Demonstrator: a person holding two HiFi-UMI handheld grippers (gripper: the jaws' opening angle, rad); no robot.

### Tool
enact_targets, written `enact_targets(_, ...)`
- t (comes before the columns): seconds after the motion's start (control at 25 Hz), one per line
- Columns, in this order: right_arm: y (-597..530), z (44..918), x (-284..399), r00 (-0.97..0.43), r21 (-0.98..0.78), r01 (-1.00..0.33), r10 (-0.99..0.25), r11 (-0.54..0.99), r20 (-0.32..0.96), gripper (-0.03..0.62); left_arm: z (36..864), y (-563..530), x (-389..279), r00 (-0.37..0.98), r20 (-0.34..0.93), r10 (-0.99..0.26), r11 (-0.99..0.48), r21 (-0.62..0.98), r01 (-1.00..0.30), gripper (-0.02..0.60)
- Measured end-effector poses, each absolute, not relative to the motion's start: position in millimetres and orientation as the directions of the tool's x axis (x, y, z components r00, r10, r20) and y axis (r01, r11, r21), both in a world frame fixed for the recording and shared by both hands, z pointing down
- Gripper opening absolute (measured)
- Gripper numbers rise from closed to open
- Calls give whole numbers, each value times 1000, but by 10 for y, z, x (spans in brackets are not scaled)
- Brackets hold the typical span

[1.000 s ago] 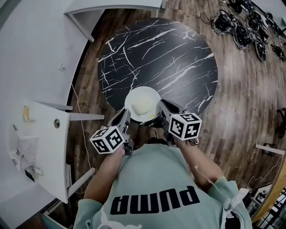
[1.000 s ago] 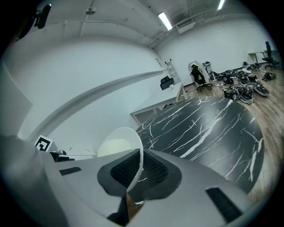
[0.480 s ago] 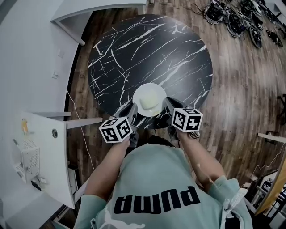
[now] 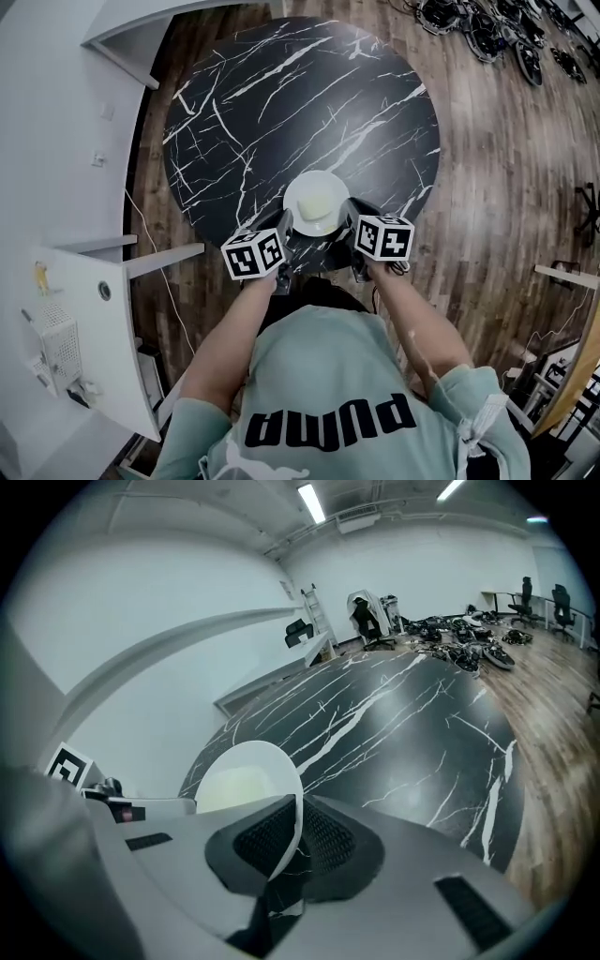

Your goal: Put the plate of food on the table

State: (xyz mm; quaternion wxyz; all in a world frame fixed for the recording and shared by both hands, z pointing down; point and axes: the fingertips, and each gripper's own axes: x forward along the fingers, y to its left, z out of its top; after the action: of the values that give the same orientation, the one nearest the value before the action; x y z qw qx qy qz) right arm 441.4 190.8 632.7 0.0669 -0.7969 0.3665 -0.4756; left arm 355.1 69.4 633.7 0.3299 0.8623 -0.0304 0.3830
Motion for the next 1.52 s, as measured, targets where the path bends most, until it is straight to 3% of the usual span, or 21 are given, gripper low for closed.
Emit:
enact_targets(1.0, 1939, 6782, 4690, 258, -380, -523, -567, -763, 783, 32, 6894, 791, 3794, 563, 796, 224, -868, 426, -257, 60)
enact_targets(1.28, 2112, 6661, 4801, 332, -308, -557, -546, -772, 769, 32, 6753, 650, 3731, 597, 788, 148, -895, 363, -258, 58)
enact_targets(1.4, 2287, 6621, 4620, 341, -274, -590, -542, -759, 768, 32, 6508, 702, 3654, 653, 748, 118, -922, 327, -207, 8)
enact_targets(1.52, 2446, 6545, 4350, 357, -276, -576, -540, -770, 762, 31, 6266, 831, 3526, 708, 695, 123, -945, 299, -130, 6)
